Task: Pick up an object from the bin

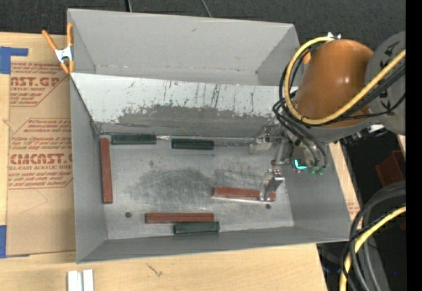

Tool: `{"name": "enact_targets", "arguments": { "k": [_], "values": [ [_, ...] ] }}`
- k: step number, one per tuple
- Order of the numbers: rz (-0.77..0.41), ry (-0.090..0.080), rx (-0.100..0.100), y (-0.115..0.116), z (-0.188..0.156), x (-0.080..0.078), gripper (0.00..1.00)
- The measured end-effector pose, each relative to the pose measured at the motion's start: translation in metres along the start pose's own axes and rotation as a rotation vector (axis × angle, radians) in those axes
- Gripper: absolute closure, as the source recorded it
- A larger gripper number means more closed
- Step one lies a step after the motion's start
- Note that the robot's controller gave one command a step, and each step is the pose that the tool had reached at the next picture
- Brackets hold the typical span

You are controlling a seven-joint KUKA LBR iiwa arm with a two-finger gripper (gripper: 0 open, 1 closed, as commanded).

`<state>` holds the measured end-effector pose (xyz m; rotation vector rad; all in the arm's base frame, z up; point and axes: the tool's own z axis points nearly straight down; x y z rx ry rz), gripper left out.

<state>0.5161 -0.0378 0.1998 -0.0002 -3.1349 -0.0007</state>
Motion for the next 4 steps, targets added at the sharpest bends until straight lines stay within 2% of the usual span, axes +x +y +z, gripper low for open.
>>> {"name": "enact_targets", "arguments": {
  "k": [1, 2, 3, 4],
  "values": [
    [-0.001, -0.008, 0.001, 0.0, -0.004, -0.002, 0.0],
    [-0.008, -0.011, 0.001, -0.005, 0.126, 0.004, 1.0],
    [-0.008, -0.011, 0.001, -0.005, 0.126, 0.004, 1.0],
    [0.009, -0.008, 0.0, -0.014, 0.006, -0.001, 1.0]
  ]
}}
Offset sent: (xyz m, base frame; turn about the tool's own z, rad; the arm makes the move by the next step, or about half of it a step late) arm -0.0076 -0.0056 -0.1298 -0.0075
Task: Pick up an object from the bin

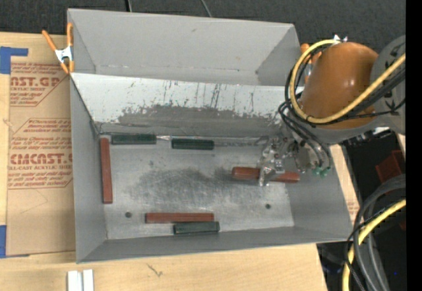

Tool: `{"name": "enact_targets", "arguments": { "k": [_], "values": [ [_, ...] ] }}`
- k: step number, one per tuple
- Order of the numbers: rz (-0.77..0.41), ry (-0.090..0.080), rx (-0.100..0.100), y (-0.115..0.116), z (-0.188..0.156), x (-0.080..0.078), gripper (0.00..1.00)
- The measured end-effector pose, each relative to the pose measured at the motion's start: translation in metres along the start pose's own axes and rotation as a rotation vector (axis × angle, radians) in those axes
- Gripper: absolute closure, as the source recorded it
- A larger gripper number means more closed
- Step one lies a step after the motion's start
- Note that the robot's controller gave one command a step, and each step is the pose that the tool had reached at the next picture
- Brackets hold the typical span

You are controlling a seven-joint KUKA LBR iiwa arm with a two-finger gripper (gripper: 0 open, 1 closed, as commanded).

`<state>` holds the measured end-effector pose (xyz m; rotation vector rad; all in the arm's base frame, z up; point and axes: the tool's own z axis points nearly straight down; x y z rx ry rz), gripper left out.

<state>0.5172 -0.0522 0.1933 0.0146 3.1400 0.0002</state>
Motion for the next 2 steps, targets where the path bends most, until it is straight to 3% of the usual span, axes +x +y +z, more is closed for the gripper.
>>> {"name": "enact_targets", "arguments": {
  "k": [1, 2],
  "values": [
    [0.0, 0.0, 0.0, 0.0, 0.0, 0.0, 1.0],
    [0.231, 0.009, 0.0, -0.005, -0.039, 0.002, 1.0]
  ]
}}
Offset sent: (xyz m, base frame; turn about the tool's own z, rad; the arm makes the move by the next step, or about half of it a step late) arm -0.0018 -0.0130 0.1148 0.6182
